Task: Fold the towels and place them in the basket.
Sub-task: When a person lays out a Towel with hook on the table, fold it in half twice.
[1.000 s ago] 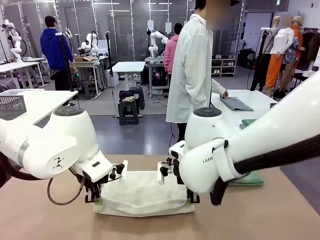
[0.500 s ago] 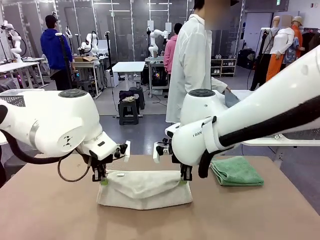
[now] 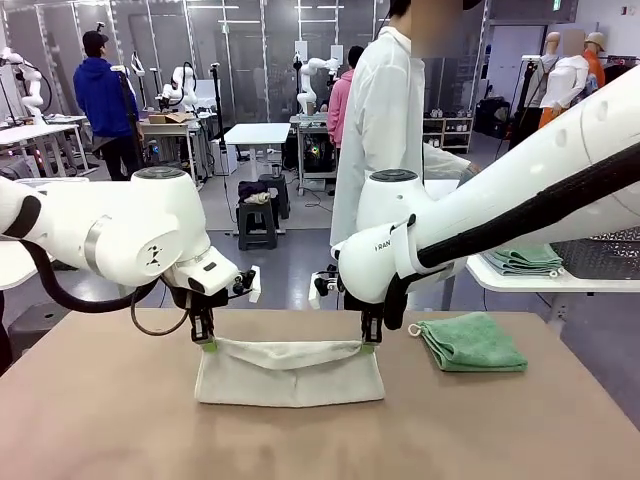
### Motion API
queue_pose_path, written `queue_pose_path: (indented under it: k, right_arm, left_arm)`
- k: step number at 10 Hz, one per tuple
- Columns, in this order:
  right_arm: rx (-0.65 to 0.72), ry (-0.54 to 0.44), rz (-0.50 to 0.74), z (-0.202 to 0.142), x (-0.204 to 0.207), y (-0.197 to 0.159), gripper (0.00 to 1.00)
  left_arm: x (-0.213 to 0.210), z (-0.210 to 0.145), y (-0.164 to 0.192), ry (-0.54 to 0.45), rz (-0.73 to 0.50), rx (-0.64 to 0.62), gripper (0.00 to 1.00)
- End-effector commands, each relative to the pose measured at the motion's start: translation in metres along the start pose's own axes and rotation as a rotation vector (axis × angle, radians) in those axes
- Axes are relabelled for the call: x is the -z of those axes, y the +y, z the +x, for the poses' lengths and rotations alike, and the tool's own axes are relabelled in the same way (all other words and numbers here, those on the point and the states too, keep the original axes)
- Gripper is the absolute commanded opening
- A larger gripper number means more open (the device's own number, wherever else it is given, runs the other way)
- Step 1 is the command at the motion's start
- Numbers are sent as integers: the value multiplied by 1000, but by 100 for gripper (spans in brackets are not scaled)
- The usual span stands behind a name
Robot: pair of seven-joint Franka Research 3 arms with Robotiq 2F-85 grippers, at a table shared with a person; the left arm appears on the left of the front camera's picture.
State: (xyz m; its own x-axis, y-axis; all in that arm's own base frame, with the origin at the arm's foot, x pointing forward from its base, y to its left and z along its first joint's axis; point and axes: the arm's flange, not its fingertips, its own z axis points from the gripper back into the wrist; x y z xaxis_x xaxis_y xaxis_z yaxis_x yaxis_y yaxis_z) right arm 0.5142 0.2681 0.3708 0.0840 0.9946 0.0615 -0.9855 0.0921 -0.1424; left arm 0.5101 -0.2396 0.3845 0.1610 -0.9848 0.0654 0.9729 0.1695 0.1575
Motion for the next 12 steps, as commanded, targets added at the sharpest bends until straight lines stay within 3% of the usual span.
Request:
queue_pose_path:
  k: [1,5,12]
  right_arm:
    - [5,19,3,6,5,-15,5]
    - [70,23,29,-5,25,-40,5]
    - [74,-25,31,-19,49,-59,5]
  left_arm:
    - [5,13,17,28,-22,11,4]
    - [21,18,50,35,-45,-31,4]
    - [51,14,73,47,-101,-90,4]
